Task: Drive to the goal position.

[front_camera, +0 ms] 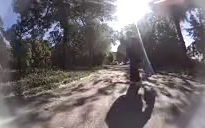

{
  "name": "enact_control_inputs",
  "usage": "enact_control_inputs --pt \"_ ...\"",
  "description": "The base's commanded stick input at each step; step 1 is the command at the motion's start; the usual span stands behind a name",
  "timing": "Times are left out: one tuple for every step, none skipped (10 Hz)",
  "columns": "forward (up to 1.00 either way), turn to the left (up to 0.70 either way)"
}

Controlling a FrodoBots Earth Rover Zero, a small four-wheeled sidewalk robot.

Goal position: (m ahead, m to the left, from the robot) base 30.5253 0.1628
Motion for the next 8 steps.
enact_control_inputs --pt "1.00 0.06" --pt "1.00 0.06" --pt "1.00 0.06" --pt "1.00 0.06" --pt "1.00 0.06" --pt "1.00 0.06" --pt "1.00 0.06" --pt "1.00 0.06"
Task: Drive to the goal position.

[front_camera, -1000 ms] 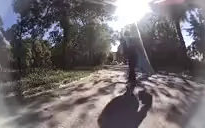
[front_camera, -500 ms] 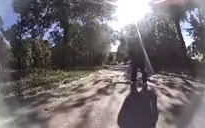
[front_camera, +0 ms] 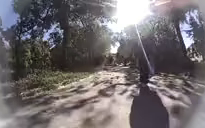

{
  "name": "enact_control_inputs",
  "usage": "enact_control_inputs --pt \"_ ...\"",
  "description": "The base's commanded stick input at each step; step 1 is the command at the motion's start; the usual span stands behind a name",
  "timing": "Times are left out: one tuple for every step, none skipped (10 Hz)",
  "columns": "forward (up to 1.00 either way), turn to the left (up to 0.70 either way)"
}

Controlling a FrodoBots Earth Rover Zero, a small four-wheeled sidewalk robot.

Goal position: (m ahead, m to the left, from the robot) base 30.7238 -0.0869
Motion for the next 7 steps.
enact_control_inputs --pt "1.00 0.06" --pt "1.00 0.06" --pt "1.00 0.06" --pt "1.00 0.06" --pt "1.00 0.06" --pt "1.00 0.06" --pt "1.00 0.06"
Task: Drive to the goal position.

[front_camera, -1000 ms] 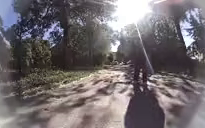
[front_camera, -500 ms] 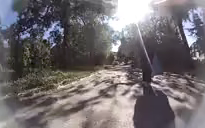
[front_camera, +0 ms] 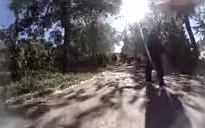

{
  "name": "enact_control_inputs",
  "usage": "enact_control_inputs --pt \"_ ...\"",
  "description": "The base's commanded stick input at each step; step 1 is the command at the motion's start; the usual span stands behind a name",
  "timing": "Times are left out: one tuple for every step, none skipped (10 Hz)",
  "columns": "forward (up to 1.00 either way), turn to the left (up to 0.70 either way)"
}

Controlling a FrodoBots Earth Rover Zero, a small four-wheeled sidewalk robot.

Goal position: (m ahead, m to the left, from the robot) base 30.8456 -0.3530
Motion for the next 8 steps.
enact_control_inputs --pt "1.00 0.06" --pt "1.00 0.06" --pt "1.00 0.06" --pt "1.00 0.06" --pt "1.00 -0.34" --pt "1.00 0.06" --pt "1.00 0.06" --pt "0.75 0.05"
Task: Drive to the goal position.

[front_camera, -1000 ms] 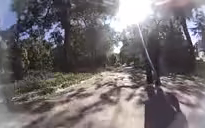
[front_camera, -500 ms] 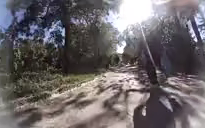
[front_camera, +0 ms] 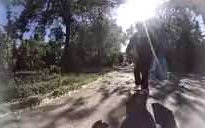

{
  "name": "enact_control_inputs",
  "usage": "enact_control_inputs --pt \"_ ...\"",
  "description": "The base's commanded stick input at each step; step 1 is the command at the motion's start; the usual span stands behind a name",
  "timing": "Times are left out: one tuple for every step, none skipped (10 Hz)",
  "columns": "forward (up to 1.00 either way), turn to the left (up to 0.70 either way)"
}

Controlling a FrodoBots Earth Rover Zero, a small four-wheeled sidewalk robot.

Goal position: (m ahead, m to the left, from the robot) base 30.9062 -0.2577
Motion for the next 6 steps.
enact_control_inputs --pt "0.00 0.00" --pt "0.00 0.00" --pt "0.00 0.00" --pt "0.00 0.00" --pt "0.00 0.00" --pt "0.00 0.00"
